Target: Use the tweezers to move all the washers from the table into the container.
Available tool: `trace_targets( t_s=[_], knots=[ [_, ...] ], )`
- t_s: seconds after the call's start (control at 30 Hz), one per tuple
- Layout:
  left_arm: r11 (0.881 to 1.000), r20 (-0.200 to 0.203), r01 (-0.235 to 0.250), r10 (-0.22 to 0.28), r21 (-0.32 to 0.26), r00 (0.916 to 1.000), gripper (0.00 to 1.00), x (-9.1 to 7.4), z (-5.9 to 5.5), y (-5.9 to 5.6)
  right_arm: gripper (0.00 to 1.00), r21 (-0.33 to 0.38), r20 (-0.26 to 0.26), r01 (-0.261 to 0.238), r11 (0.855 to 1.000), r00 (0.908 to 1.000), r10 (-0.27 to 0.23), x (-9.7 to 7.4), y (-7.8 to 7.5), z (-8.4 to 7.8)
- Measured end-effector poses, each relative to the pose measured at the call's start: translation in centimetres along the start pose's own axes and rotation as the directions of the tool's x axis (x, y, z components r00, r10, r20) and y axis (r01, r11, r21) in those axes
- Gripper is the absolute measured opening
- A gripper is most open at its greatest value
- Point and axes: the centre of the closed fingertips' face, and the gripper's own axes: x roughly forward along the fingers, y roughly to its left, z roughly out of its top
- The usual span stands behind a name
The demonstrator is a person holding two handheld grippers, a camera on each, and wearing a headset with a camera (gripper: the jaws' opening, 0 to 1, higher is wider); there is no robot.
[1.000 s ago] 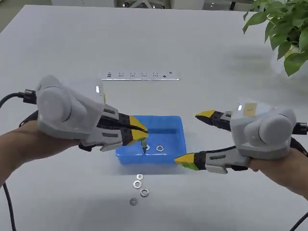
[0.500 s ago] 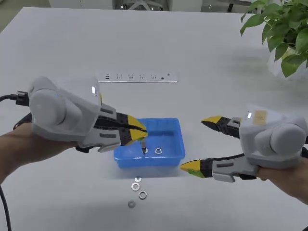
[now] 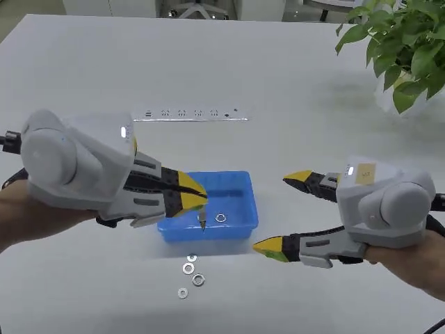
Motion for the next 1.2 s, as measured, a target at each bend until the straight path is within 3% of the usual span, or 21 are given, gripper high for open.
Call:
trace_targets(
  t_s=[0.2, 0.43, 0.87, 1.2],
  knots=[
    [1.0, 0.003, 0.017, -0.017, -0.019, 0.9999, 0.05, -0.1, -0.1, -1.5, 0.73, -0.002, -0.008, -0.002, 1.0, 1.0, 0.002, -0.2, 0.2, -0.1],
    [0.998, -0.005, 0.046, -0.046, -0.033, 0.9989, 0.05, 0.2, -1.6, -3.1, 0.73, 0.0, -0.01, 0.0, 1.0, 1.0, 0.0, -0.5, 0.6, -0.2],
    [0.997, -0.011, 0.068, -0.069, -0.041, 0.9976, 0.05, 0.6, -2.8, -4.3, 0.74, -0.014, 0.002, -0.005, 1.0, 1.0, 0.005, 0.0, 0.5, 0.5],
    [0.996, -0.024, 0.078, -0.079, -0.045, 0.9966, 0.05, 1.3, -4.2, -5.0, 0.74, -0.016, -0.013, -0.016, 1.0, 0.9998, 0.015, -0.2, 0.9, -0.4]
  ],
)
